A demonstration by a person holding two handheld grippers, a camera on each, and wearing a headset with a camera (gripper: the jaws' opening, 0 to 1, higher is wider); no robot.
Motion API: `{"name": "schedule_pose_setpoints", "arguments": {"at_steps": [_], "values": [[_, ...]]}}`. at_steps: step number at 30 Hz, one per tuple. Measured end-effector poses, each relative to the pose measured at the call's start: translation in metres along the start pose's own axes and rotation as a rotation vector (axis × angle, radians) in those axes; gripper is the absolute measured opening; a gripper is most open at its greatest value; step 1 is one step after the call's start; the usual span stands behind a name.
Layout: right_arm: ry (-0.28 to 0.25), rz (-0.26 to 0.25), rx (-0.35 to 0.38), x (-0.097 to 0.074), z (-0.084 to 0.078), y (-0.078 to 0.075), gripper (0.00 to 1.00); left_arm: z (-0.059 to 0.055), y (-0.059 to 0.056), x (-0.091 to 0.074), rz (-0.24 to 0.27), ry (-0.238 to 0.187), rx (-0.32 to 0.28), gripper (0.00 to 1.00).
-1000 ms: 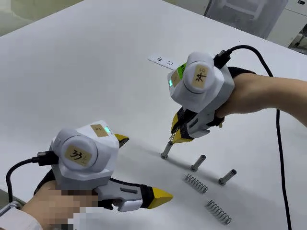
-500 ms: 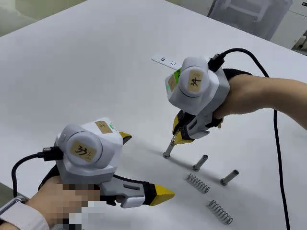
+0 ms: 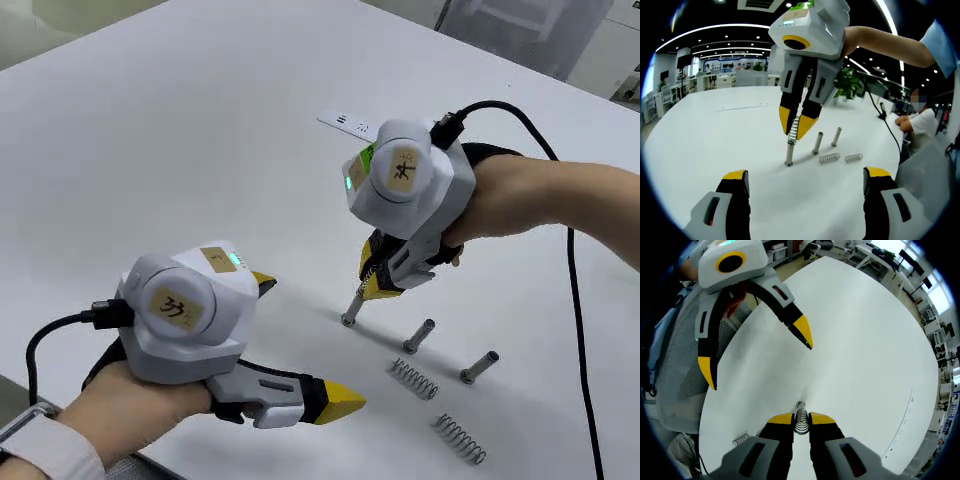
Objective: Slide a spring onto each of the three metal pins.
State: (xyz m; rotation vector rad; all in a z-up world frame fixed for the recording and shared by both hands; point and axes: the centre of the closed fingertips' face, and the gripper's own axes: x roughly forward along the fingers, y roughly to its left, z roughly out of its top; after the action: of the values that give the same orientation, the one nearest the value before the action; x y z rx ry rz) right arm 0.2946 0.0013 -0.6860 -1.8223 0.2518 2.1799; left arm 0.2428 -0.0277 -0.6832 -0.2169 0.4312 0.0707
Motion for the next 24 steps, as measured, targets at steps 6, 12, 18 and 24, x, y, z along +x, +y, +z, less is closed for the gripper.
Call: {"name": "schedule_pose_setpoints", "arguments": {"at_steps": [6, 12, 18, 24], "values": [[0.013, 0.004, -0.007, 0.002, -0.001, -0.001, 0.12, 0.000, 0.000, 0.000, -0.001, 0.001, -0.003, 0.96], [0.031, 0.006, -0.017, 0.011, -0.002, -0.001, 0.12, -0.001, 0.000, 0.001, -0.003, 0.002, -0.005, 0.96], [0.050, 0.010, -0.025, 0.022, -0.004, 0.000, 0.12, -0.001, 0.001, 0.001, -0.004, 0.003, -0.006, 0.96], [0.061, 0.012, -0.026, 0.030, -0.005, -0.001, 0.13, -0.002, 0.000, 0.001, -0.009, 0.005, -0.006, 0.96]]}}
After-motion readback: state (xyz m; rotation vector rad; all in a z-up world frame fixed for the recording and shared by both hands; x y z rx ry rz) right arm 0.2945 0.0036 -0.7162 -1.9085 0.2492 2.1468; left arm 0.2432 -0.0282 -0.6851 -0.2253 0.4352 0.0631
